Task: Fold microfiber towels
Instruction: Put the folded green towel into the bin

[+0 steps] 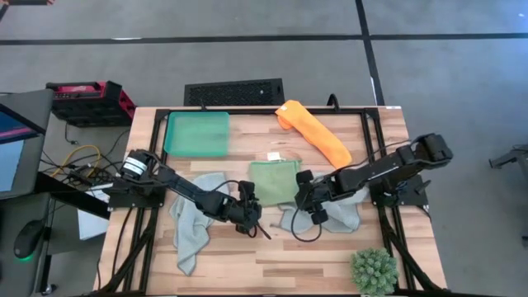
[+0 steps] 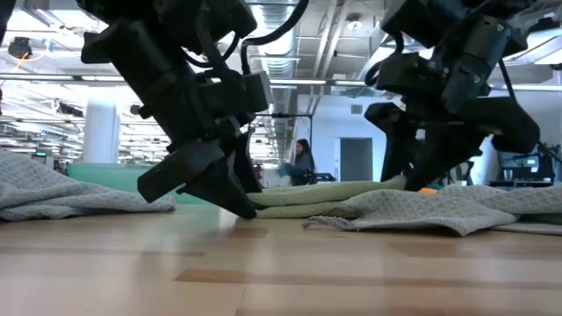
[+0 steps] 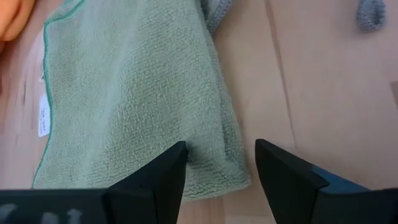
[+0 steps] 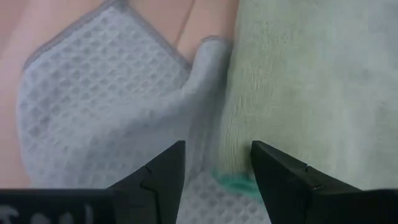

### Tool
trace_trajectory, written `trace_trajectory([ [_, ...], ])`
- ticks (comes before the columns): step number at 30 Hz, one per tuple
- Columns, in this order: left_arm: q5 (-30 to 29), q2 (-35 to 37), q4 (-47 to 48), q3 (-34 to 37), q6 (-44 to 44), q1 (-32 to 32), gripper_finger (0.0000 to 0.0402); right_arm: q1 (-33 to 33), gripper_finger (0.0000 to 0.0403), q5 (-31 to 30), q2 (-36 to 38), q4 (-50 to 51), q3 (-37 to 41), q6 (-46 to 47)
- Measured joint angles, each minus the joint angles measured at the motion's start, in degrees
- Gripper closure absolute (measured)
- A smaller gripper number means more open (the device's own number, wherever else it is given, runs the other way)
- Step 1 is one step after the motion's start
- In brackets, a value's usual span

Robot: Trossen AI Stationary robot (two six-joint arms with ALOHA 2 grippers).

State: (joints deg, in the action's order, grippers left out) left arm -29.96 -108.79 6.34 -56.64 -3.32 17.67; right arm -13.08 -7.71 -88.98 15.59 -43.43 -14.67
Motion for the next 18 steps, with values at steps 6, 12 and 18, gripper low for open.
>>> trace_trajectory([
  [6, 0.06, 0.04, -0.09, 0.47, 2.65, -0.76, 0.0217, 0.00, 0.0196, -4.58, -4.65, 0.48, -0.07, -0.79],
  [12, 0.75, 0.04, 0.01, 0.53, 3.80, -0.92, 0.0217, -0.02, 0.0197, -7.47, -7.37, -0.84, -0.49, -0.77],
  [18, 1.98, 0.04, 0.10, 0.57, 8.88, -1.03, 0.0217, 0.05, 0.0220, -7.47, -6.44, -1.68, -0.27, 2.48],
])
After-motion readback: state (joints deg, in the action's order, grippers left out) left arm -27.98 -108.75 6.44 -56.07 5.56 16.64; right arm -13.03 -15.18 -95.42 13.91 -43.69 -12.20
